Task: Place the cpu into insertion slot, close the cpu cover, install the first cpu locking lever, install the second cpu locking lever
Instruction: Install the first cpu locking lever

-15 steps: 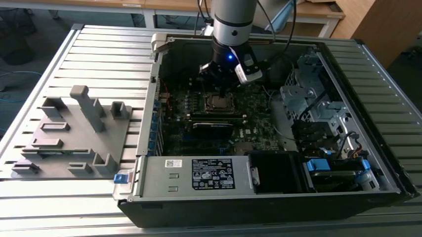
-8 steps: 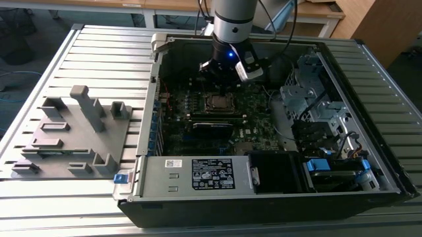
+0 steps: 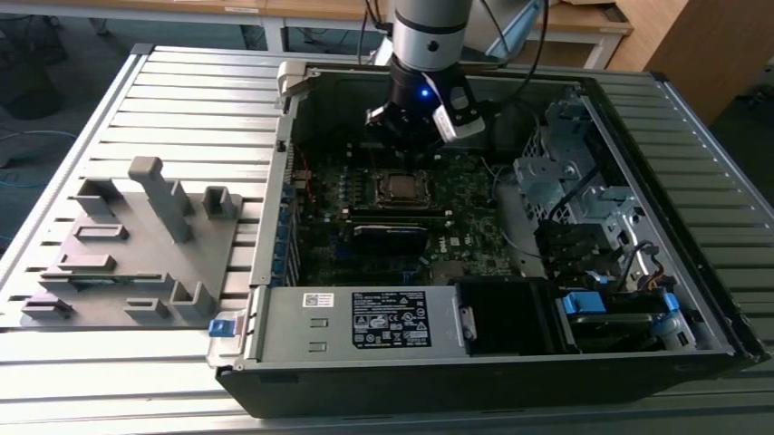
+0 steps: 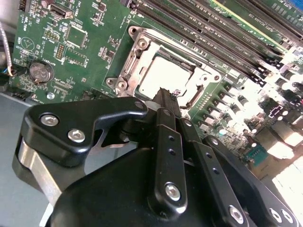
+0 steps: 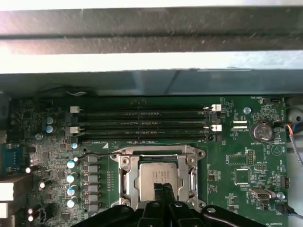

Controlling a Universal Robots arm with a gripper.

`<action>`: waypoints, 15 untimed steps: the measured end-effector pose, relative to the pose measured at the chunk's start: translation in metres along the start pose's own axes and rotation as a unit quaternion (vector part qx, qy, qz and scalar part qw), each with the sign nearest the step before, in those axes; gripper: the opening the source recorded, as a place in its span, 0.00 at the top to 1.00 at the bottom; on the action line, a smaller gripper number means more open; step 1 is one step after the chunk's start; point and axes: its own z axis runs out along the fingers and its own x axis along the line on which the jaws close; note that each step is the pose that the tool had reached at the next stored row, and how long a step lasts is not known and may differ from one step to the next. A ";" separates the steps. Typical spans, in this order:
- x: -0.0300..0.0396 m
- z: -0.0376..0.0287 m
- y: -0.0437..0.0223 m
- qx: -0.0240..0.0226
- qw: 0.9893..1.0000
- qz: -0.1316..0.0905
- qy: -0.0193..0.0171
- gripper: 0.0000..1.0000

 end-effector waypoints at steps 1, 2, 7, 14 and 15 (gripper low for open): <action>0.0000 -0.0015 0.0000 0.000 1.000 0.000 0.000 0.90; 0.0000 -0.0031 0.0001 0.000 1.000 0.000 0.000 0.90; -0.0001 -0.0125 0.0002 0.000 1.000 0.000 0.000 0.90; -0.0002 -0.0165 0.0003 0.000 1.000 0.000 0.000 0.90; -0.0002 -0.0166 0.0003 0.000 1.000 0.000 0.000 0.90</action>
